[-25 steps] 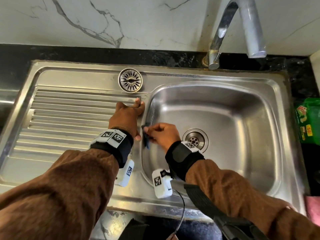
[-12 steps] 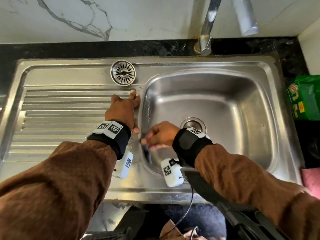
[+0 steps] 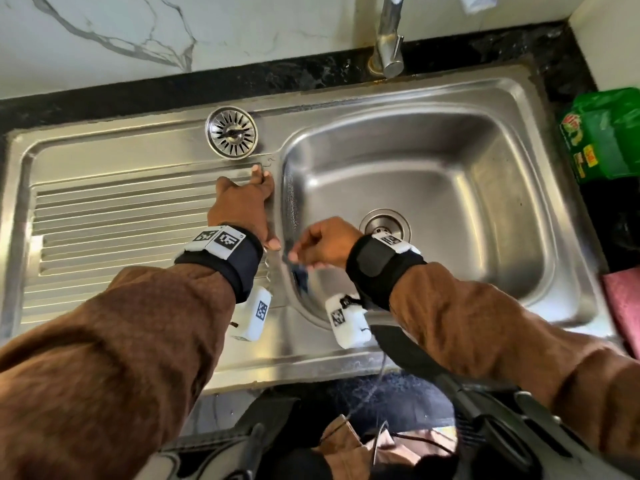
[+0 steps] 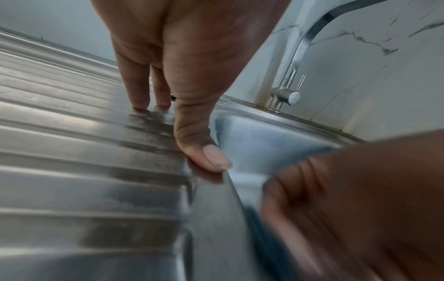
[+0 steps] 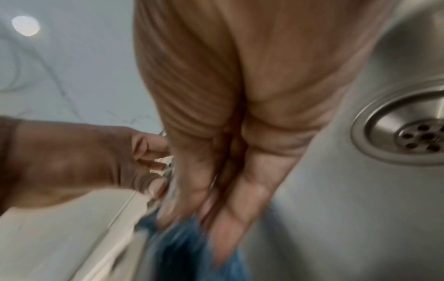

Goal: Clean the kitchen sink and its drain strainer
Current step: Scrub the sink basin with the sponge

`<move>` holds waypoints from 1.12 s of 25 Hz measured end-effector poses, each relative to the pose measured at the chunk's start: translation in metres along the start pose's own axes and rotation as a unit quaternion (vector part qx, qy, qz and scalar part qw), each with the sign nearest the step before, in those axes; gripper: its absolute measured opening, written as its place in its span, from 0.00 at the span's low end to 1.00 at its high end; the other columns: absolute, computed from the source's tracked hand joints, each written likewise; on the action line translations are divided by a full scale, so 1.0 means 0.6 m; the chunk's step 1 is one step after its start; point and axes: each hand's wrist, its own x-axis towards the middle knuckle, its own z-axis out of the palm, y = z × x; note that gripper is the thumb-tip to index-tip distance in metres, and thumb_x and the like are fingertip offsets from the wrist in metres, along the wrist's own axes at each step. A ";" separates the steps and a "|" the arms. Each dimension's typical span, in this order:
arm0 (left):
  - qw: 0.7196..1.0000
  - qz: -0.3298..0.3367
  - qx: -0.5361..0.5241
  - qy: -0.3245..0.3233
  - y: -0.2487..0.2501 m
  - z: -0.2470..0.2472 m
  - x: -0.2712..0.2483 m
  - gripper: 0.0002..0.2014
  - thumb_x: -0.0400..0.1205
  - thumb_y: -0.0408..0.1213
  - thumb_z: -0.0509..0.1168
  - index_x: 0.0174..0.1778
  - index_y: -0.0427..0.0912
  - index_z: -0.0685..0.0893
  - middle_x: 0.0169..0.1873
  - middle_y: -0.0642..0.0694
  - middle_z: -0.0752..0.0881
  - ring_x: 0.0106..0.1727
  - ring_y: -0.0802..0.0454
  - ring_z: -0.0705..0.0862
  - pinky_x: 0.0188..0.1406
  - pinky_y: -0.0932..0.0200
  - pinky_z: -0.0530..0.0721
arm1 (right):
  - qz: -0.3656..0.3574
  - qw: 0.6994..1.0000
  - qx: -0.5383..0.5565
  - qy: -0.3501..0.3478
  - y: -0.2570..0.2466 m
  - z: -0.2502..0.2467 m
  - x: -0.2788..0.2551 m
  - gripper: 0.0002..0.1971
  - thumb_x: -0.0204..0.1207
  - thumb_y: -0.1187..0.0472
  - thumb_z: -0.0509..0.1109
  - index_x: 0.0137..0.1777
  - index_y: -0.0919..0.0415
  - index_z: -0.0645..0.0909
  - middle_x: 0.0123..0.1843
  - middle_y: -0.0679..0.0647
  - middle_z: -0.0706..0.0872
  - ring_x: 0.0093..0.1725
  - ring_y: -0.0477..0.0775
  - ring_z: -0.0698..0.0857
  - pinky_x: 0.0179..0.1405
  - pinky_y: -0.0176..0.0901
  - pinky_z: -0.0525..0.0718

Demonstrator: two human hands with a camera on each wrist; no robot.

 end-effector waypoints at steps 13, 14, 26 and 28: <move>0.999 0.021 0.024 -0.012 0.007 -0.013 -0.010 0.63 0.61 0.52 0.84 0.85 0.54 0.50 0.80 0.51 0.64 0.77 0.36 0.58 0.61 0.42 0.82 | 0.001 0.920 -0.383 -0.088 -0.015 0.012 -0.093 0.10 0.65 0.53 0.85 0.43 0.55 0.91 0.36 0.43 0.90 0.35 0.44 0.90 0.38 0.35 0.83; 0.999 0.025 0.034 -0.015 0.007 -0.016 -0.012 0.63 0.61 0.53 0.84 0.85 0.53 0.50 0.80 0.52 0.64 0.76 0.35 0.58 0.60 0.42 0.82 | 0.010 0.911 -0.399 -0.107 -0.014 0.008 -0.099 0.10 0.65 0.52 0.85 0.43 0.53 0.91 0.35 0.42 0.90 0.35 0.44 0.90 0.37 0.34 0.82; 1.000 0.008 -0.006 0.002 0.014 -0.021 -0.014 0.49 0.65 0.38 0.82 0.80 0.47 0.63 0.69 0.42 0.73 0.77 0.37 0.62 0.57 0.41 0.86 | 0.060 0.921 -0.381 -0.063 -0.035 0.037 -0.108 0.06 0.66 0.59 0.85 0.38 0.55 0.90 0.36 0.49 0.92 0.36 0.48 0.92 0.33 0.33 0.83; 1.000 0.015 0.001 -0.011 0.009 -0.018 -0.012 0.54 0.62 0.44 0.85 0.81 0.51 0.61 0.70 0.44 0.71 0.77 0.37 0.62 0.57 0.41 0.86 | 0.076 0.939 -0.333 -0.040 -0.043 0.048 -0.096 0.06 0.69 0.64 0.83 0.44 0.63 0.91 0.40 0.54 0.93 0.40 0.52 0.93 0.43 0.39 0.90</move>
